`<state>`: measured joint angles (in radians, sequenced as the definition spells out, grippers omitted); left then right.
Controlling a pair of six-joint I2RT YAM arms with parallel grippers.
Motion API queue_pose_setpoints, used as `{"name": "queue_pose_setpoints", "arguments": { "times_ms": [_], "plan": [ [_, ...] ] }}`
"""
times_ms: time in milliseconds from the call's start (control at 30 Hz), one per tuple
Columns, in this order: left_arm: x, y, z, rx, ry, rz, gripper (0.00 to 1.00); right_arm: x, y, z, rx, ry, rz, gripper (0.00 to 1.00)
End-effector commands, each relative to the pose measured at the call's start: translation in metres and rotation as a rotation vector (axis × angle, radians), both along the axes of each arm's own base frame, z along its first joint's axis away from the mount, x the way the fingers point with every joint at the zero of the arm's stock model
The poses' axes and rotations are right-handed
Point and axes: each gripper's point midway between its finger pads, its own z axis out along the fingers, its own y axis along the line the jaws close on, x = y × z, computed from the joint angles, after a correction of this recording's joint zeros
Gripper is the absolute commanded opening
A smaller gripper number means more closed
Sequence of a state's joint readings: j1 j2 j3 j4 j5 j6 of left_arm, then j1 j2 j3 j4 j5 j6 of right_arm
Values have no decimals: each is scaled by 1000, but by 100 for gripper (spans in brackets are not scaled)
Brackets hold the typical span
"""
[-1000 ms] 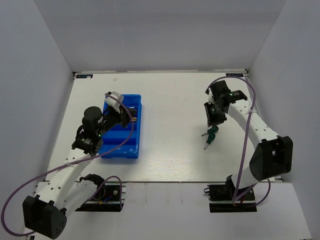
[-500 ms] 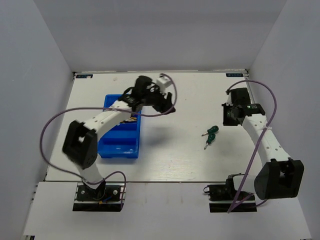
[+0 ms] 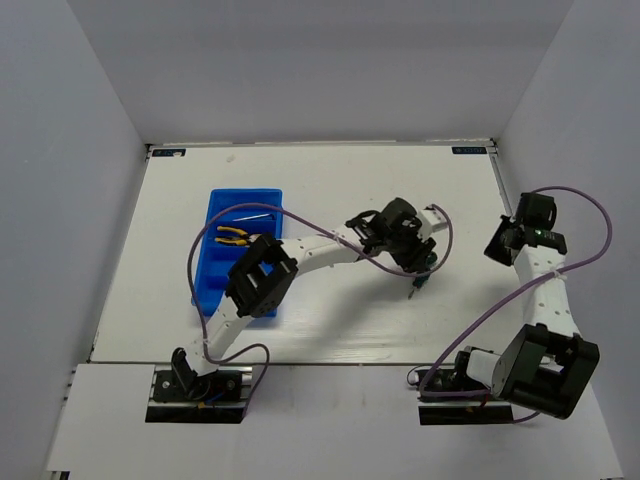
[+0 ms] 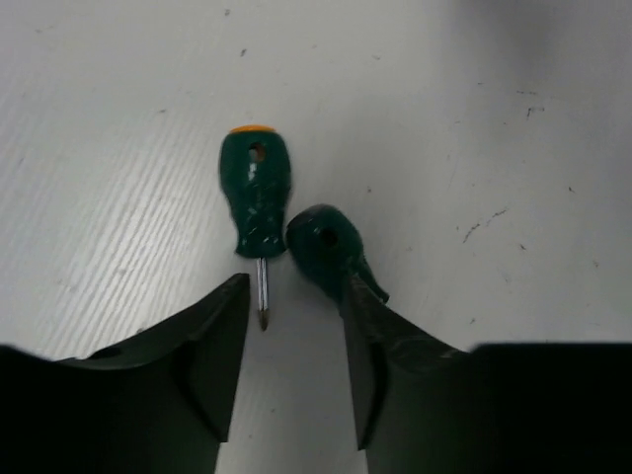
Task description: Sort the tools into containers
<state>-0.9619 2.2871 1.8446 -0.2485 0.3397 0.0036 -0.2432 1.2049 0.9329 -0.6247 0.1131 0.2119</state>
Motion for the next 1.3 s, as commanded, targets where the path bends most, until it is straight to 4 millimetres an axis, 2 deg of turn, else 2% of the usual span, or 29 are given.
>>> {"name": "queue_pose_setpoints", "arguments": {
  "times_ms": [0, 67, 133, 200, 333, 400, 467, 500, 533, 733, 967, 1267],
  "plan": [
    [14, -27, 36, -99, -91, 73, 56, 7, 4, 14, 77, -93, -6, 5],
    [4, -43, 37, -115, -114, 79, 58, 6, 11, 14, 122, -93, 12, 8],
    [7, -50, 31, -128, -129, 106, 58, 6, 14, 16, 160, -97, 18, 8],
    [8, -56, 34, -140, -144, 166, 62, 4, 20, 20, 186, -119, 37, 8],
    [23, -54, 35, -143, -180, 247, 62, 3, 21, 21, 202, -134, 42, 8],
    [23, -55, 29, -129, -189, 263, 62, 2, 24, 23, 218, -138, 54, 8],
    [32, -57, 35, -125, -218, 292, 66, 2, 28, 23, 239, -137, 64, 8],
    [34, -57, 19, -91, -210, 297, 66, 3, 27, 23, 239, -141, 65, 8],
    [35, -59, 22, -74, -204, 296, 66, 2, 28, 23, 244, -139, 67, 8],
    [27, -64, 4, -57, -168, 249, 66, 2, 26, 25, 242, -146, 59, 8],
    [23, -52, -21, 12, -156, 247, 67, 2, 27, 26, 259, -150, 60, 8],
    [28, -42, -47, 95, -177, 264, 67, 2, 28, 28, 289, -163, 54, 8]
  ]
}}
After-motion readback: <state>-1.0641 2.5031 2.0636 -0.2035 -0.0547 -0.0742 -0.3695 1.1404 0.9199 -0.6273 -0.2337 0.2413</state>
